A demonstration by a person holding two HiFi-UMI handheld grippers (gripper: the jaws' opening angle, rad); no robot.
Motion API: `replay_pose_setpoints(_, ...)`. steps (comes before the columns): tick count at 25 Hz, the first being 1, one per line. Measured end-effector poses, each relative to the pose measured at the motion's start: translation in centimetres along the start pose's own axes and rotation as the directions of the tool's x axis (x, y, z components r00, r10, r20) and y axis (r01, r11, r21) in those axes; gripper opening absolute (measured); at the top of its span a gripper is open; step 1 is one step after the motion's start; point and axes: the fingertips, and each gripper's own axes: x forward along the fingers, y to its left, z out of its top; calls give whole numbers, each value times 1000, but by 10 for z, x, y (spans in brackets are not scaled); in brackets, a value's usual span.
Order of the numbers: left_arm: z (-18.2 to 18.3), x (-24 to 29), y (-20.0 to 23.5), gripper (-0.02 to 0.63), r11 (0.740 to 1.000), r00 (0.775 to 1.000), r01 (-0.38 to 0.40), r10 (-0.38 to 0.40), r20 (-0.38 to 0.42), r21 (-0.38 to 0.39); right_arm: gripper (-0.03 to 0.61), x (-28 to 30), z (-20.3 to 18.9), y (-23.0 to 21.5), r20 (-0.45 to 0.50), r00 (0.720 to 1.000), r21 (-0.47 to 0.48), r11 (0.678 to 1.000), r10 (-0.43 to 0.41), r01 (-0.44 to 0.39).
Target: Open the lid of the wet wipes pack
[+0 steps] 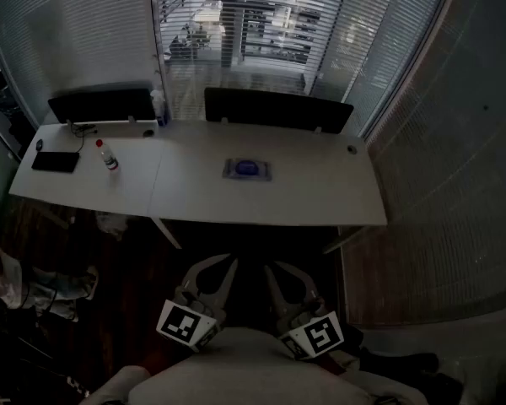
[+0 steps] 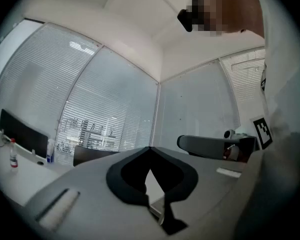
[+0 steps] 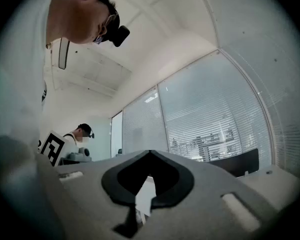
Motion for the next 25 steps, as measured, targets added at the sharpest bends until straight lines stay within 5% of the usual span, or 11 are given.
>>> replay_pose_setpoints(13,-2,9,-7,3,1000,1000,-8,8,-23,3,2,-3,8,-3,39,998,85,995,38,-42)
replay_pose_setpoints(25,-14,52,-58,3,1000,999,8,-7,-42,20,2,-47,24,-50,61,998,115,993,21,-28)
